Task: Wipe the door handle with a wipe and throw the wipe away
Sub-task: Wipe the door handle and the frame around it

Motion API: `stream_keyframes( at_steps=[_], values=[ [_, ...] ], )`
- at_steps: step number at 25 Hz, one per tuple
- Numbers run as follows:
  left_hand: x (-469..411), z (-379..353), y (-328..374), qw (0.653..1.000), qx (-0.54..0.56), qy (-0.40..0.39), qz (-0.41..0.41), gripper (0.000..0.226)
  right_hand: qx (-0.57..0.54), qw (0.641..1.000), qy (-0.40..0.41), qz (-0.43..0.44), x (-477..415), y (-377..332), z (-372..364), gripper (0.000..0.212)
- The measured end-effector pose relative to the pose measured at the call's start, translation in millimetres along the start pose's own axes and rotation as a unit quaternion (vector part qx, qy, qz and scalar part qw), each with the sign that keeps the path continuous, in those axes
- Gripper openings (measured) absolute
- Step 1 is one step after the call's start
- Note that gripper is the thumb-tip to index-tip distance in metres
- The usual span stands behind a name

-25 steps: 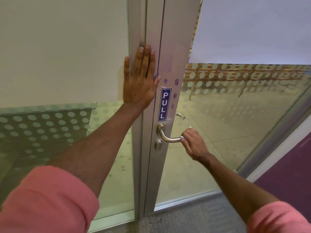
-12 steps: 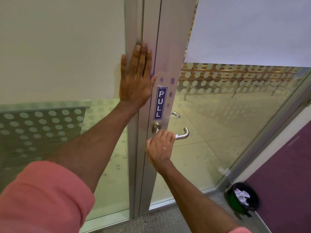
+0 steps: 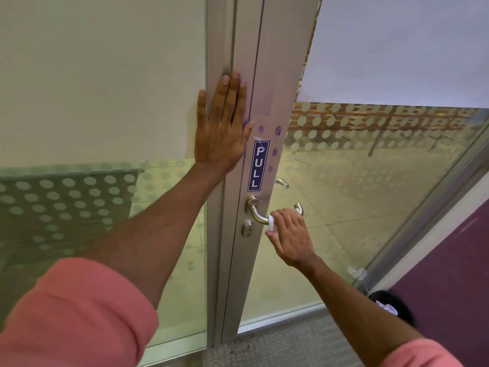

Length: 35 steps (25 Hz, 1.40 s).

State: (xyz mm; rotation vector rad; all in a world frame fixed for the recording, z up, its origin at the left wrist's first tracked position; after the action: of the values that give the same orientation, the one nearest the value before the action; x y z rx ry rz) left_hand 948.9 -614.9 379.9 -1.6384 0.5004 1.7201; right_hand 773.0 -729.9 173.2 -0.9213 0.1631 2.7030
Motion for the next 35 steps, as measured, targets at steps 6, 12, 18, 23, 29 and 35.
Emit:
stream_keyframes(
  at_steps=[6,12,18,23,29,35],
  values=[
    [0.9,-0.5,1.1,1.000,0.003,0.001,-0.003,0.065,-0.074,0.997,0.015,-0.023,4.6,28.6,9.2,0.049],
    [1.8,-1.2,1.1,1.000,-0.004,0.000,0.000,0.066,-0.132,0.989,0.007,-0.062,8.7,27.7,8.9,0.050],
    [2.4,-0.3,1.3,1.000,-0.007,0.001,-0.003,0.066,-0.324,0.899,0.063,-0.288,-3.4,15.8,11.0,0.051],
    [1.7,2.2,1.7,1.000,-0.005,0.002,-0.008,0.065,-0.562,0.621,0.174,-0.518,-14.5,6.8,9.4,0.041],
    [1.9,2.6,2.2,1.000,-0.004,0.001,-0.006,0.065,-0.761,0.257,0.250,-0.540,-22.8,3.5,19.6,0.029],
    [1.6,3.3,2.4,1.000,-0.002,0.001,-0.010,0.064,-0.789,0.219,0.220,-0.530,-15.2,-24.9,23.8,0.040]
  ],
)
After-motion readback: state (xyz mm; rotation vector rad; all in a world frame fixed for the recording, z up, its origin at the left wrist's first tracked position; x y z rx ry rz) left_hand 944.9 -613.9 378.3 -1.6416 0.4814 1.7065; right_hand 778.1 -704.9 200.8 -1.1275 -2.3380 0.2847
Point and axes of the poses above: each hand's wrist, its own x-axis away from the middle knuckle, its own z-axis out of the back of the hand, y = z × x, the point moved 3 cm from there along -x, towards the middle knuckle, and after that the axes turned 2 degrees about y, right-handed, at the moved point
